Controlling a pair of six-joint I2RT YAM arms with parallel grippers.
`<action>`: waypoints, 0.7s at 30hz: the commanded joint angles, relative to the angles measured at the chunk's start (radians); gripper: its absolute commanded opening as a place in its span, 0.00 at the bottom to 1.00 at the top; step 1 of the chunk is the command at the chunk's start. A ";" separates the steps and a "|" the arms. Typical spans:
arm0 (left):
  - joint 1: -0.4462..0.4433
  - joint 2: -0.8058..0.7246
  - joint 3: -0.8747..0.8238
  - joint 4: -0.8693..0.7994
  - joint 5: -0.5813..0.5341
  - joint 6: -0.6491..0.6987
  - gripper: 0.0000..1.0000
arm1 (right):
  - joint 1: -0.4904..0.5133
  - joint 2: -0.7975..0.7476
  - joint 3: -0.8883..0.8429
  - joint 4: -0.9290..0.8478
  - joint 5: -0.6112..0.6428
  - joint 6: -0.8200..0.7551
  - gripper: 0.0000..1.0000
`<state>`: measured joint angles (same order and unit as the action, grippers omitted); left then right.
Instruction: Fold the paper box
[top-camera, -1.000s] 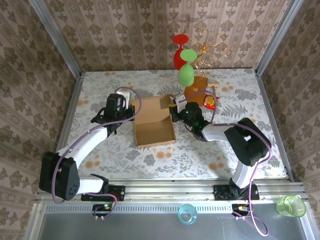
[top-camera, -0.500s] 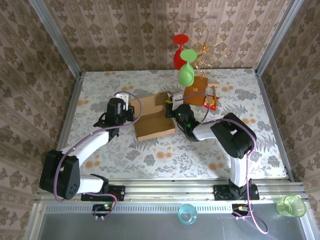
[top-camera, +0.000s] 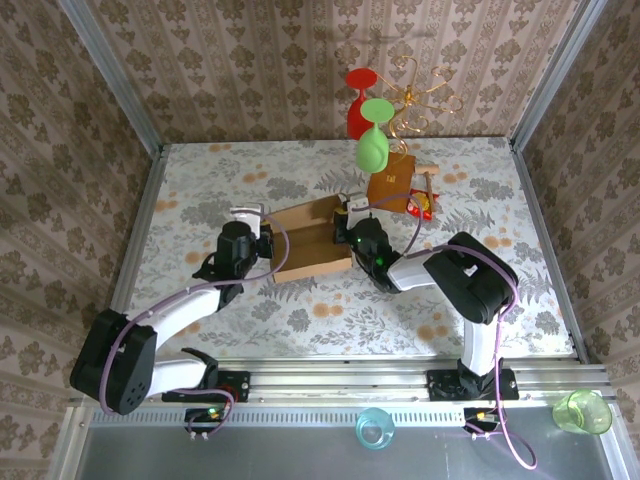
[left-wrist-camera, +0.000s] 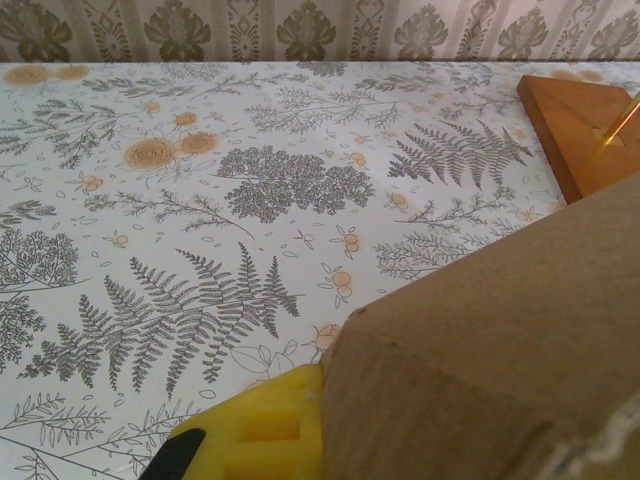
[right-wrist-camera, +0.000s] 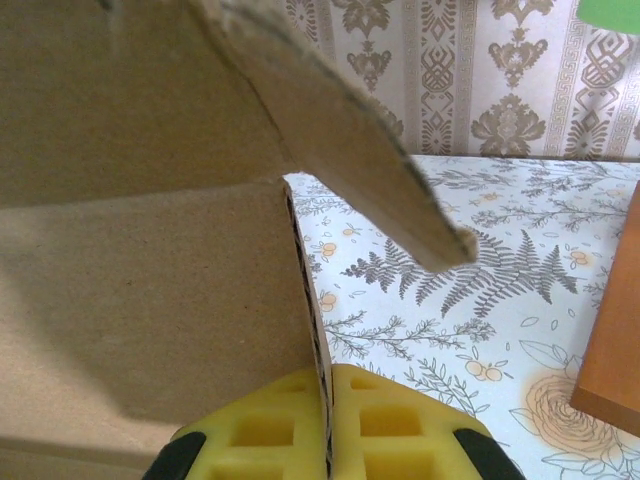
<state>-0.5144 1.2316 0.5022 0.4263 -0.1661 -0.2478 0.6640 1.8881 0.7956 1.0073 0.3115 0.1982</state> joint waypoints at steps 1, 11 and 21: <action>-0.053 -0.011 -0.034 0.109 0.035 -0.037 0.00 | 0.043 -0.011 -0.022 -0.022 -0.033 0.036 0.03; -0.078 -0.034 0.042 0.025 -0.004 -0.119 0.00 | 0.072 -0.011 -0.030 -0.026 0.024 0.049 0.04; -0.038 -0.012 0.125 -0.073 0.028 -0.149 0.00 | 0.077 -0.021 0.007 -0.061 0.060 0.032 0.00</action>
<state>-0.5472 1.2236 0.5835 0.2897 -0.2363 -0.3588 0.7055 1.8835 0.7818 1.0069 0.4103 0.2165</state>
